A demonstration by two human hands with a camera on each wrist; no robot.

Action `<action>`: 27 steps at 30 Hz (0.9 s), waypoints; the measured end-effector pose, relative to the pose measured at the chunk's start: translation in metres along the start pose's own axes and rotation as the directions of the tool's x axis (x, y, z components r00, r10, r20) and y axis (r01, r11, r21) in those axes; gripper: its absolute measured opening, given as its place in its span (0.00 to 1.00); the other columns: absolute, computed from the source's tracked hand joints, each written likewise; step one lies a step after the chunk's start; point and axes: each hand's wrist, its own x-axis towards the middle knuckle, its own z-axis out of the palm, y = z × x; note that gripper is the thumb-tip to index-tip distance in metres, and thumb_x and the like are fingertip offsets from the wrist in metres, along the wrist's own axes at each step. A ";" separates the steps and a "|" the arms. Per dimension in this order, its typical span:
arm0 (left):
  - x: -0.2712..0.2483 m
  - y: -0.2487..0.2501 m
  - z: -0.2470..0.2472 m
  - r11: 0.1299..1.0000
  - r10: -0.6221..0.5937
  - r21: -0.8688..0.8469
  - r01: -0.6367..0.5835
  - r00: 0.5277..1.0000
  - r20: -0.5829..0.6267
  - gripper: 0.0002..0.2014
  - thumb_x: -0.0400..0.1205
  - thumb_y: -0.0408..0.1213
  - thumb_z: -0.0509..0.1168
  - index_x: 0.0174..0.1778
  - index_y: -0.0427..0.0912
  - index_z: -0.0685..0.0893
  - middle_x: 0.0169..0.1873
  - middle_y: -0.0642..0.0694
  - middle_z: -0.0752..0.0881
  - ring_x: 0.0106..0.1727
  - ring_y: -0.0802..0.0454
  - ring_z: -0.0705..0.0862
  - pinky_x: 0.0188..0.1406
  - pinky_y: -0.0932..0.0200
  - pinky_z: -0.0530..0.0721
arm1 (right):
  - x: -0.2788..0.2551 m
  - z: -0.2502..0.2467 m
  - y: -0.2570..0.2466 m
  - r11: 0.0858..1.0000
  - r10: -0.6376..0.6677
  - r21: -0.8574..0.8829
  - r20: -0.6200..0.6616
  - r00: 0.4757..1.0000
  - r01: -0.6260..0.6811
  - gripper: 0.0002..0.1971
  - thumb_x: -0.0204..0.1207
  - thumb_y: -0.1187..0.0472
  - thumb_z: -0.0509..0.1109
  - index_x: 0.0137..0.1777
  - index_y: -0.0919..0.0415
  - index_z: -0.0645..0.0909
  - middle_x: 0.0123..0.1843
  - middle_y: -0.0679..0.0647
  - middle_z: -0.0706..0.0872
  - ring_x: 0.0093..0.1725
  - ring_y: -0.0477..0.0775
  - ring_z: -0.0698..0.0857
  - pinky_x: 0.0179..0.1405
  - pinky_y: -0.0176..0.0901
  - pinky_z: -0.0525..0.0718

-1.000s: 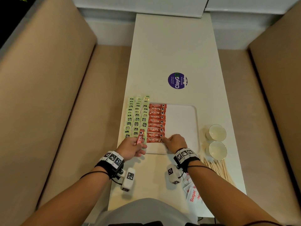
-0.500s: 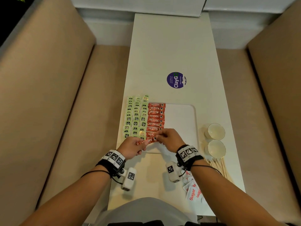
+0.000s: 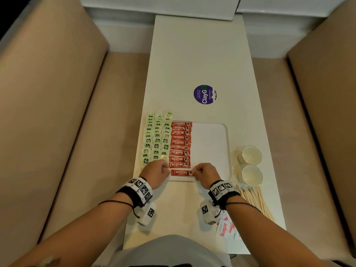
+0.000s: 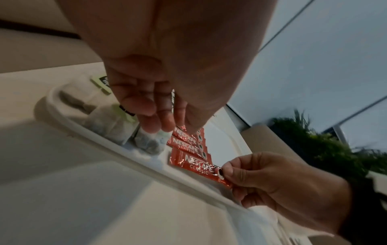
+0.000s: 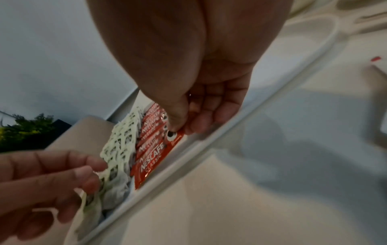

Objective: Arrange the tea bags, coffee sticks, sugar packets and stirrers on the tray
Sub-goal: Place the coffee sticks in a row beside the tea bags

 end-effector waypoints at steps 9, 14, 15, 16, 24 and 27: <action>0.020 0.015 0.013 0.946 0.093 0.313 -0.090 0.996 0.005 0.05 0.80 0.42 0.72 0.45 0.47 0.84 0.42 0.51 0.84 0.43 0.48 0.84 0.45 0.55 0.82 | 0.002 0.015 -0.010 0.997 0.061 -0.034 -0.087 0.994 -0.064 0.09 0.77 0.55 0.75 0.35 0.51 0.86 0.37 0.48 0.90 0.40 0.51 0.89 0.45 0.47 0.89; 0.025 0.016 0.018 0.943 0.062 0.329 -0.051 0.998 -0.021 0.07 0.79 0.39 0.72 0.39 0.46 0.81 0.42 0.48 0.85 0.43 0.47 0.84 0.47 0.51 0.85 | 0.004 0.018 -0.012 0.994 0.087 -0.051 -0.117 0.989 -0.094 0.12 0.78 0.53 0.74 0.32 0.49 0.84 0.38 0.47 0.91 0.41 0.51 0.89 0.45 0.47 0.89; 0.026 0.015 0.019 0.945 0.056 0.325 -0.045 0.998 -0.026 0.07 0.79 0.38 0.72 0.38 0.47 0.81 0.41 0.48 0.85 0.43 0.47 0.84 0.47 0.51 0.85 | 0.004 0.018 -0.012 0.994 0.089 -0.059 -0.119 0.989 -0.096 0.12 0.78 0.53 0.74 0.32 0.49 0.84 0.38 0.47 0.91 0.40 0.51 0.89 0.44 0.46 0.89; 0.026 0.014 0.019 0.947 0.049 0.318 -0.036 0.998 -0.032 0.07 0.79 0.38 0.72 0.37 0.47 0.81 0.41 0.48 0.85 0.43 0.47 0.84 0.46 0.52 0.85 | 0.004 0.019 -0.012 0.993 0.089 -0.065 -0.119 0.989 -0.097 0.12 0.78 0.53 0.74 0.32 0.49 0.84 0.38 0.47 0.91 0.40 0.51 0.89 0.44 0.46 0.88; 0.030 0.009 0.021 0.965 0.032 0.263 -0.015 0.998 -0.061 0.05 0.78 0.37 0.73 0.39 0.45 0.83 0.40 0.49 0.86 0.42 0.47 0.85 0.46 0.53 0.85 | 0.006 0.020 -0.008 0.993 0.079 -0.080 -0.147 0.986 -0.092 0.10 0.78 0.45 0.73 0.47 0.51 0.82 0.44 0.46 0.89 0.44 0.51 0.88 0.49 0.50 0.88; 0.030 0.011 0.019 0.966 0.083 0.253 -0.058 0.993 -0.089 0.07 0.81 0.41 0.72 0.51 0.46 0.83 0.39 0.49 0.85 0.41 0.48 0.83 0.42 0.55 0.82 | 0.005 0.014 -0.009 0.997 -0.008 -0.081 -0.153 0.988 -0.004 0.15 0.81 0.43 0.69 0.61 0.51 0.81 0.50 0.48 0.90 0.48 0.52 0.88 0.51 0.48 0.87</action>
